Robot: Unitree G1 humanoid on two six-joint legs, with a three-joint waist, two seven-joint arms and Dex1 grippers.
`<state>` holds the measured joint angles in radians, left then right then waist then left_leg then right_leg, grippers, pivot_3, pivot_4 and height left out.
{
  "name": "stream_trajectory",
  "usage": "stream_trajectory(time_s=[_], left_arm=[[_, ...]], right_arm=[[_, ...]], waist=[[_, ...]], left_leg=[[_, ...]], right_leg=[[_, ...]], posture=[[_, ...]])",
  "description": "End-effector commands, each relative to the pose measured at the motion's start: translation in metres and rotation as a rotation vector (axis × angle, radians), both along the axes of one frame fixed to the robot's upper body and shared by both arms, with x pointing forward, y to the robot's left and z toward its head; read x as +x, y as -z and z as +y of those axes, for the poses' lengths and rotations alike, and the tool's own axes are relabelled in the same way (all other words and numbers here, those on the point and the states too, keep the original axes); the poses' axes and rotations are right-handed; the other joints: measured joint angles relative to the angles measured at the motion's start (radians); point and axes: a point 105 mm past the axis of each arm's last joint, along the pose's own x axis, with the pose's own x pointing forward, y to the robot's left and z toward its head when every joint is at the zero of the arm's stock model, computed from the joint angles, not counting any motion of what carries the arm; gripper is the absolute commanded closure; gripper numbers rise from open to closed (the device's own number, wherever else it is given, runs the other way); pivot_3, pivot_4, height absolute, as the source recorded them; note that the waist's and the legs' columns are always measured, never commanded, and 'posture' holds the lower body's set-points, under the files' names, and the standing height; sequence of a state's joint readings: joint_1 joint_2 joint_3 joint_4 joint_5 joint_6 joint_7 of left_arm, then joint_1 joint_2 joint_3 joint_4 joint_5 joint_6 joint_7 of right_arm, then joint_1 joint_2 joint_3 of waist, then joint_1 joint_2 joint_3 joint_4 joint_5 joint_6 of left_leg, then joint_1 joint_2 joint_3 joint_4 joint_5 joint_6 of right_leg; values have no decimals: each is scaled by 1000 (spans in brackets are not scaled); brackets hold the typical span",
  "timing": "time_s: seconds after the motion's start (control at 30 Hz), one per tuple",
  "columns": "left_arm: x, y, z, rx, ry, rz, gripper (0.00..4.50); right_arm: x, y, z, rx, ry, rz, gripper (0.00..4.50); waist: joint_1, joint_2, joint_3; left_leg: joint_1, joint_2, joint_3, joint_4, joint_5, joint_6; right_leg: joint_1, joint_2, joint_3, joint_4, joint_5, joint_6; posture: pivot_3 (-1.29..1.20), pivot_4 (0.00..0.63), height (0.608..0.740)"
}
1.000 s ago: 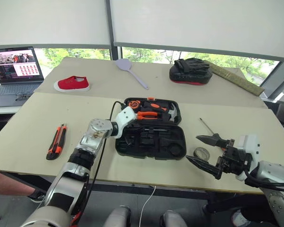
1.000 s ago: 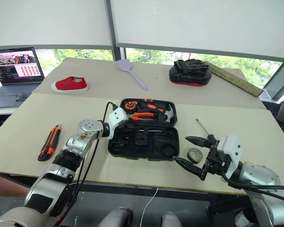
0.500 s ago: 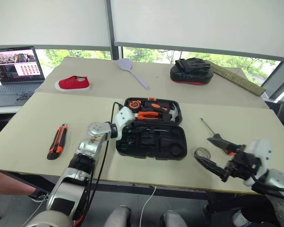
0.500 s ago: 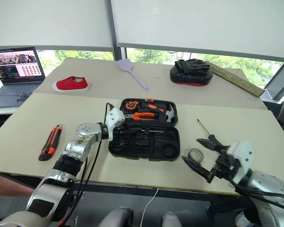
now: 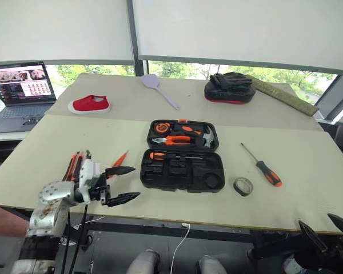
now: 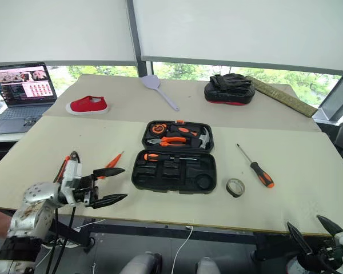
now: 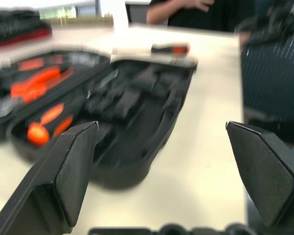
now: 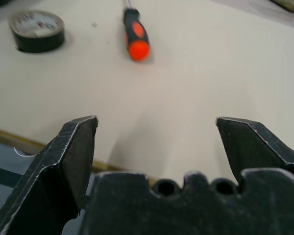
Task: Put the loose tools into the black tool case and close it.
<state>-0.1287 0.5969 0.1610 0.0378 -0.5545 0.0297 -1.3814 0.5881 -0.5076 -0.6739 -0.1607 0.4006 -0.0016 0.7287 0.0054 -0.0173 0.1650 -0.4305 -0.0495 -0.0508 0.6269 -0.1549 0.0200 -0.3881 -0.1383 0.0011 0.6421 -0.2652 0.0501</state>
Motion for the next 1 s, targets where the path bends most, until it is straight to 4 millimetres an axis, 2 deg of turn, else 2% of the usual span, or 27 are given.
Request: stream_trajectory(time_s=[0.03,0.13,0.27,0.33,0.43,0.6,0.7,0.87,0.9,0.97,1.0], left_arm=[[-8,-18,-17,-73,33,-54,37],[-8,-21,-24,-86,38,-52,37],[-7,-19,-23,-68,41,-47,37],[-5,-20,-23,-71,34,-63,37],[-2,-23,-25,-76,33,-89,37],[-9,-16,-28,-45,46,-111,37],[-10,-13,-29,-39,49,-110,0],[-9,-13,-30,-33,53,-117,0],[-9,-13,-30,-34,53,-120,0],[-7,-16,-29,-49,36,-128,0],[-6,-18,-28,-67,16,-129,0]], right_arm=[[44,-56,12,3,-87,-120,0],[78,-70,26,-13,-196,-46,0],[103,-71,38,12,-277,62,0],[119,-64,37,1,-262,121,0],[132,-53,35,3,-219,181,0],[152,-26,48,-3,-252,238,0],[160,-20,42,-6,-221,252,706],[166,-19,33,-15,-204,240,2526],[166,-21,31,-25,-206,221,2739],[166,-39,36,-56,-262,95,3461],[163,-49,41,-72,-305,23,3477]], waist=[[-16,1,0],[-22,1,0],[-7,-1,0],[6,-1,0],[13,-1,0],[7,-1,0],[3,-1,1],[6,-1,1],[7,-1,1],[7,-1,1],[7,-1,1]], left_leg=[[0,0,1,0,0,0],[2,0,3,0,0,0],[4,5,4,0,2,2],[1,6,4,0,6,9],[-3,4,5,1,5,11],[-4,2,5,1,4,12],[-4,2,6,1,4,12],[-4,2,6,2,4,12],[-4,2,6,3,4,12],[-4,2,6,3,4,12],[-4,2,6,3,4,12]], right_leg=[[0,0,2,0,0,0],[0,2,0,1,2,0],[3,11,-9,0,2,-4],[2,12,-12,0,2,-3],[0,13,-12,-1,7,-4],[-1,12,-12,-2,7,-2],[-1,12,-11,-2,7,-2],[0,12,-12,-1,9,0],[0,12,-12,-1,9,0],[0,12,-11,-1,9,0],[0,12,-11,-2,9,0]], posture=[[0,150,740],[0,150,740],[0,150,740],[0,150,740],[0,150,740],[0,150,740],[0,150,740],[0,150,740],[0,150,740],[0,150,740],[0,150,740]])
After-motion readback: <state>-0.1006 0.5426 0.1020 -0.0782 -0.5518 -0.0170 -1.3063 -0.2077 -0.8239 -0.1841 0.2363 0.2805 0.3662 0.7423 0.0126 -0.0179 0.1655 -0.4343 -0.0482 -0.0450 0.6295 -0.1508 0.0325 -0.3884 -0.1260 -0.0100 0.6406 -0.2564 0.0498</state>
